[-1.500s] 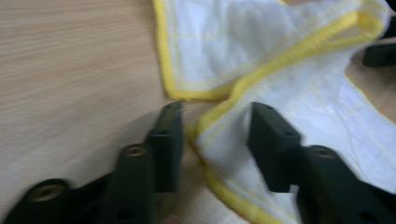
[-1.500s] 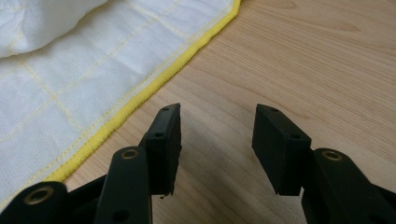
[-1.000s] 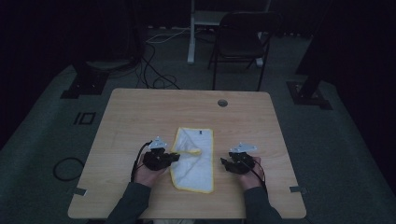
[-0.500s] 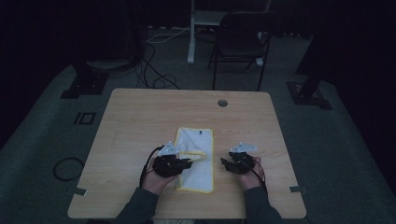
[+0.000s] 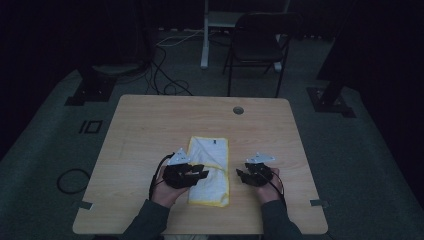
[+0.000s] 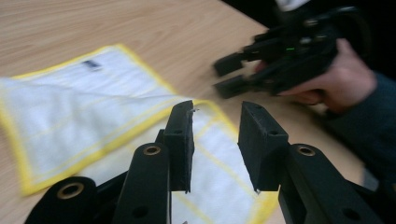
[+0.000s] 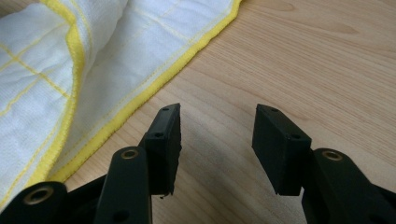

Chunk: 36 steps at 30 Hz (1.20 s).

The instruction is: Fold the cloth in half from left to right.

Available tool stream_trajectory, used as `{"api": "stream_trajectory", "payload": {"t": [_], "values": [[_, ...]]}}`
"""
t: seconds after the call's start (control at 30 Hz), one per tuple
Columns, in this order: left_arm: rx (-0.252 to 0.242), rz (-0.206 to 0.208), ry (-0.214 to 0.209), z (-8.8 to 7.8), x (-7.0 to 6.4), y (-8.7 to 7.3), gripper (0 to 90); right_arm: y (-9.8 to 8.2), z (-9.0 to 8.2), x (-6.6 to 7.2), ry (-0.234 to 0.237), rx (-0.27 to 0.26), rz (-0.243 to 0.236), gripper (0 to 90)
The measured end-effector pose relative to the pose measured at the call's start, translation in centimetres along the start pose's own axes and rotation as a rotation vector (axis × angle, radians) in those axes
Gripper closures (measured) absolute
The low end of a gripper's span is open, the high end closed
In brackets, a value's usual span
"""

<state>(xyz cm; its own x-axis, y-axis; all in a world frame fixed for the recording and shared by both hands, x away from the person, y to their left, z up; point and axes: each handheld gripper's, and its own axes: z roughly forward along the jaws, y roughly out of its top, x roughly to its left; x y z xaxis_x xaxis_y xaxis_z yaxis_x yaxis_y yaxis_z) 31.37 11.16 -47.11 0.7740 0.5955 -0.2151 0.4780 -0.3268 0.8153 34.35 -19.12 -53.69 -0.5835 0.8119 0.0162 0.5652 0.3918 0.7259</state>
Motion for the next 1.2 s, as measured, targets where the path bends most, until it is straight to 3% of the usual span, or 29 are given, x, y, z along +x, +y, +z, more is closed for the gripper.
{"api": "stream_trajectory", "payload": {"t": [0.5, 0.7, 0.87, 1.2], "values": [[0.002, -0.088, 0.179, 0.4, 6.1, -1.3, 66.1, 0.0, 0.1, 0.0, 0.002, 0.003, -0.002, 51.7], [0.055, -0.094, 0.249, 1.6, 8.0, -1.9, 67.4, 0.0, 0.1, 0.0, 0.003, 0.003, 0.0, 51.7], [0.109, -0.11, 0.283, 3.0, 8.8, -2.7, 64.3, 0.0, 0.1, 0.0, 0.002, 0.002, 0.0, 51.7], [0.136, -0.101, 0.299, 4.0, 9.0, -3.3, 61.6, 0.0, 0.1, -0.1, -0.001, 0.002, 0.005, 51.7]]}}
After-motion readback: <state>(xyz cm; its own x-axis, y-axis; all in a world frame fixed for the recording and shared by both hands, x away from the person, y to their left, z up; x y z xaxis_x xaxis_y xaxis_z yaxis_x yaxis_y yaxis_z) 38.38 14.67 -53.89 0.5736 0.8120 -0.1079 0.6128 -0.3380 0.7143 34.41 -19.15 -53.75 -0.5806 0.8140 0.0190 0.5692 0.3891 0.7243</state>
